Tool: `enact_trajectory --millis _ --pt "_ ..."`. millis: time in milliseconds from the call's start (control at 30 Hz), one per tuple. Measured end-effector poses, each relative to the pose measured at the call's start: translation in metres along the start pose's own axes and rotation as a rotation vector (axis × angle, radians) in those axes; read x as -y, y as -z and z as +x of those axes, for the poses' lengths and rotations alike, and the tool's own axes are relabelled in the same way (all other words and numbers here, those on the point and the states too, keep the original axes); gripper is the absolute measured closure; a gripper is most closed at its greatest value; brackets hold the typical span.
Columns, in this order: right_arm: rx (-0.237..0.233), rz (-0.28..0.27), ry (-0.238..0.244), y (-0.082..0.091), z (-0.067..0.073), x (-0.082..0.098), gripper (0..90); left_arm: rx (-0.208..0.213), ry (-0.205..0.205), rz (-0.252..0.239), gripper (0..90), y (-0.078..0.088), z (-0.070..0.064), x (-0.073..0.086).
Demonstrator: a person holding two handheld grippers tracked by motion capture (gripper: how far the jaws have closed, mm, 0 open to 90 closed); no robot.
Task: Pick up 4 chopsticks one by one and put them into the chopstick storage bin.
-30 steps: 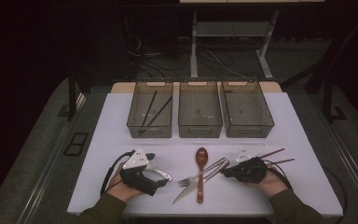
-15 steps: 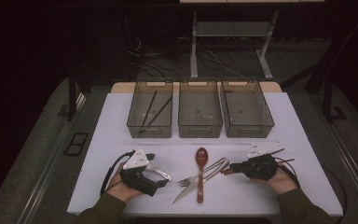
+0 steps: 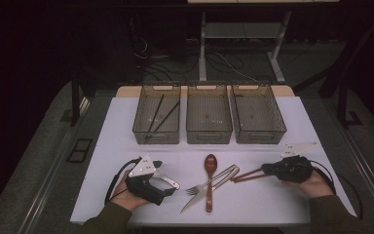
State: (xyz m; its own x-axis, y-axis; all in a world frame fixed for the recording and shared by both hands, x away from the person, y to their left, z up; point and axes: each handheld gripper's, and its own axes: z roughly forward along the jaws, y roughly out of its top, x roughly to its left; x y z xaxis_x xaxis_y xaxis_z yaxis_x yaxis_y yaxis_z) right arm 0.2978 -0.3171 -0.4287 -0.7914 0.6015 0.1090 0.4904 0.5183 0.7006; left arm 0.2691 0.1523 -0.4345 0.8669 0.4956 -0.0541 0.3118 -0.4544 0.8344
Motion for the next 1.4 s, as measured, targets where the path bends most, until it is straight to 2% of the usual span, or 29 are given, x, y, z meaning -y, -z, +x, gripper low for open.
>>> enact_trajectory --millis 200,400,633,833,1400 --pt "0.016 0.023 -0.009 0.009 -0.013 0.011 72.8 0.003 0.004 0.003 0.0 0.000 0.000 0.000" --pt "-0.010 0.033 0.003 0.010 -0.019 0.016 69.7 0.003 0.000 0.007 0.0 -0.001 0.000 0.001" --pt "-0.031 0.068 0.035 0.001 -0.017 0.016 69.3 0.005 -0.004 0.010 0.0 -0.001 0.000 0.000" --pt "-0.017 0.099 0.048 -0.002 -0.016 0.018 71.4 0.007 -0.004 0.012 0.0 -0.001 0.000 0.000" --pt "-0.062 0.130 0.112 0.007 0.004 0.025 78.5 0.015 -0.002 0.013 0.0 -0.002 0.000 0.001"
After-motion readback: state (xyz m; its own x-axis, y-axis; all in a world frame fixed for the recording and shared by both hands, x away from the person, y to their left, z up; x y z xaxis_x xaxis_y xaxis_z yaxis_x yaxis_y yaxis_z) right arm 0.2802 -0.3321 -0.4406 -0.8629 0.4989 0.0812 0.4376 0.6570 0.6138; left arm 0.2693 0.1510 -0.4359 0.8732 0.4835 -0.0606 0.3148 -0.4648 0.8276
